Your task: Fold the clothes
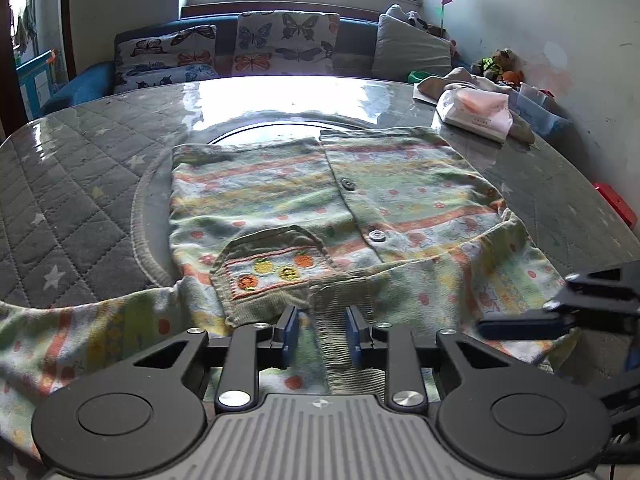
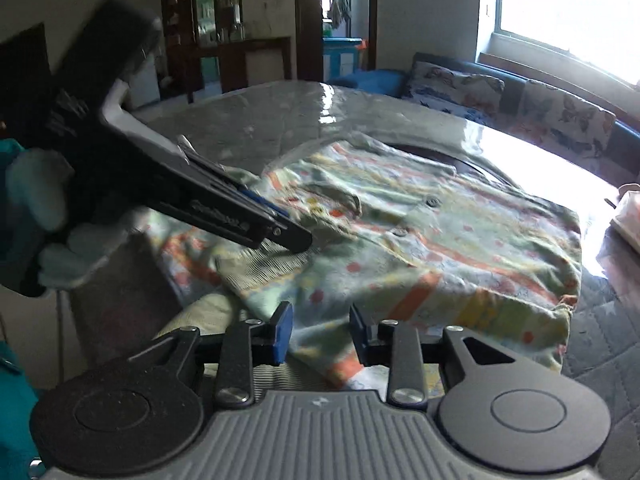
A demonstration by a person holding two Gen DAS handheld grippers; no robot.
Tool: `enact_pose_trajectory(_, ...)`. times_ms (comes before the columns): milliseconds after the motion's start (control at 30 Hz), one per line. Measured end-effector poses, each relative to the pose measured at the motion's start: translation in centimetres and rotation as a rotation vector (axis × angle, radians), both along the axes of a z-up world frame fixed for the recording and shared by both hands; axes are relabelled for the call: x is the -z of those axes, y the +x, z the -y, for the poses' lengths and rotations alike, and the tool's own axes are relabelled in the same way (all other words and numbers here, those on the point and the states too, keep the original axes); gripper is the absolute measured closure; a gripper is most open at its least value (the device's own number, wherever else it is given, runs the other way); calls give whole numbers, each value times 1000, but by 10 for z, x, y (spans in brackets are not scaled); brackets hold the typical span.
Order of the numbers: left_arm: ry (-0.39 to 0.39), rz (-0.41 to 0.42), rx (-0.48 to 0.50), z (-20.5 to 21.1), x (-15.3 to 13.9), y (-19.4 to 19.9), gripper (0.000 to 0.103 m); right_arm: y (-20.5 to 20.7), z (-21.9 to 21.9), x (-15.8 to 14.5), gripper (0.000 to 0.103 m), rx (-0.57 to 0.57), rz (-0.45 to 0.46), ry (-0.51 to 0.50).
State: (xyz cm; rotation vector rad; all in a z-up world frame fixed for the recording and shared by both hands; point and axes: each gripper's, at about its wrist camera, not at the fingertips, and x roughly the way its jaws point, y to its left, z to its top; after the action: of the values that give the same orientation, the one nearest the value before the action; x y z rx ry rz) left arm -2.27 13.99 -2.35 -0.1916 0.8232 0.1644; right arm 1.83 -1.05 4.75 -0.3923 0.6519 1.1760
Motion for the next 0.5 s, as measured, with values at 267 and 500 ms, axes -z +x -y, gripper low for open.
enact_pose_trajectory(267,-30,40,23,8,-15,-9,72,19,55,-13,72,178,-16,5)
enact_pose_trajectory(500,-45,39,119,35,-13,-9,56,25,92,4,71,272,-46,-63)
